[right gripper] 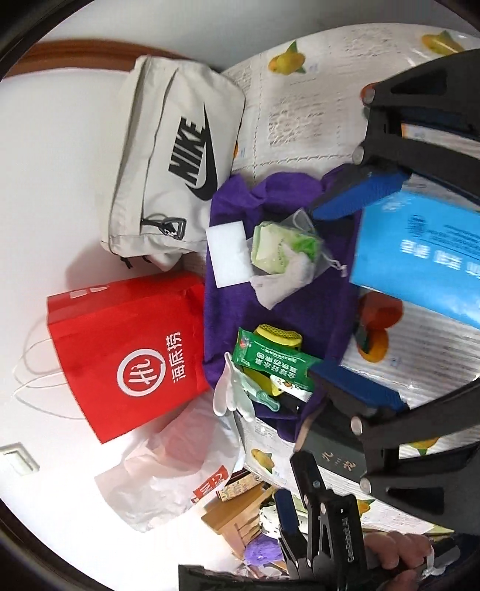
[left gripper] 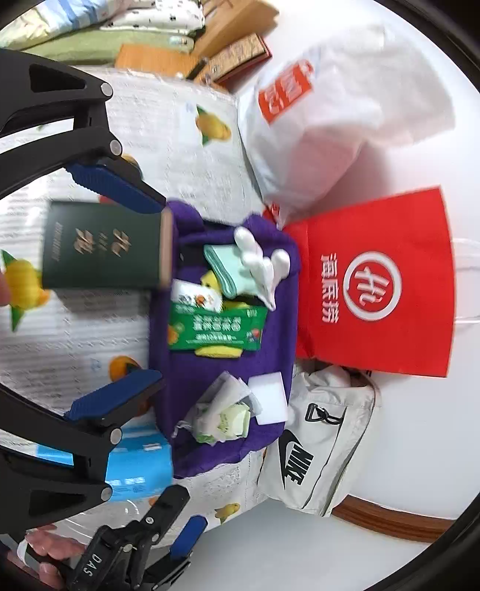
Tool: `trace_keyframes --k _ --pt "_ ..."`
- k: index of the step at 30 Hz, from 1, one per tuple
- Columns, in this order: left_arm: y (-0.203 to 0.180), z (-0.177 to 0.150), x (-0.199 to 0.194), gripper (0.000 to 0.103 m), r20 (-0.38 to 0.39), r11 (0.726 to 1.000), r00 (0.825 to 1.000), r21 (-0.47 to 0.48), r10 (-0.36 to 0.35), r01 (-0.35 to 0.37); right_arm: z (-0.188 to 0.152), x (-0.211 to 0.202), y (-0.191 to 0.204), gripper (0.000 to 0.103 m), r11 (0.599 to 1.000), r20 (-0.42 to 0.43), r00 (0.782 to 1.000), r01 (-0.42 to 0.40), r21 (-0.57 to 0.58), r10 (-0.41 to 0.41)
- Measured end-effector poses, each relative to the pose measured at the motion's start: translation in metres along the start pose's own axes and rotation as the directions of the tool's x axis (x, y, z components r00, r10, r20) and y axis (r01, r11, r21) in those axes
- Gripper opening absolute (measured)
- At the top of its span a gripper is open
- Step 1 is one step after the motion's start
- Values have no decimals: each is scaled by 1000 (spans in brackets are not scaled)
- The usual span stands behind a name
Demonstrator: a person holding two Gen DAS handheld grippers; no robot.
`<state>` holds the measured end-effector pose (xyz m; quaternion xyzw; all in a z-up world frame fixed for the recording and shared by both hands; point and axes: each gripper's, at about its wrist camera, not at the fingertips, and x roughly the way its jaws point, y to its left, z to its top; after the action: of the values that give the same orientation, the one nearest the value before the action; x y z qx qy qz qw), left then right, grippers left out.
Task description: Organize soft objects
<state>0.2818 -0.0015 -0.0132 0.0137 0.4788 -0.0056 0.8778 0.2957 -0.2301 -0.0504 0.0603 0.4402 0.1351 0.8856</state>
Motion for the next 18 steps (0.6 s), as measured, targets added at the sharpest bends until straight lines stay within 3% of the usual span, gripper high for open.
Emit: trace_keyframes --k 3,8,10,18 --pt "3 -16 -22 93 30 999 999 -13 41 -41 -11 -15 6 83 1000 7 1000 8 -8 -8" --pt "6 -42 -55 96 75 997 995 -31 67 -65 -29 -46 16 95 1000 63 998 21 -10 -21" --pt "7 -56 -68 98 92 997 994 -47 63 -59 -37 -59 21 100 999 89 996 30 -19 -29" --pt "10 -111 -98 102 116 996 993 -86 35 -25 -79 -106 38 102 995 119 990 87 -47 -81"
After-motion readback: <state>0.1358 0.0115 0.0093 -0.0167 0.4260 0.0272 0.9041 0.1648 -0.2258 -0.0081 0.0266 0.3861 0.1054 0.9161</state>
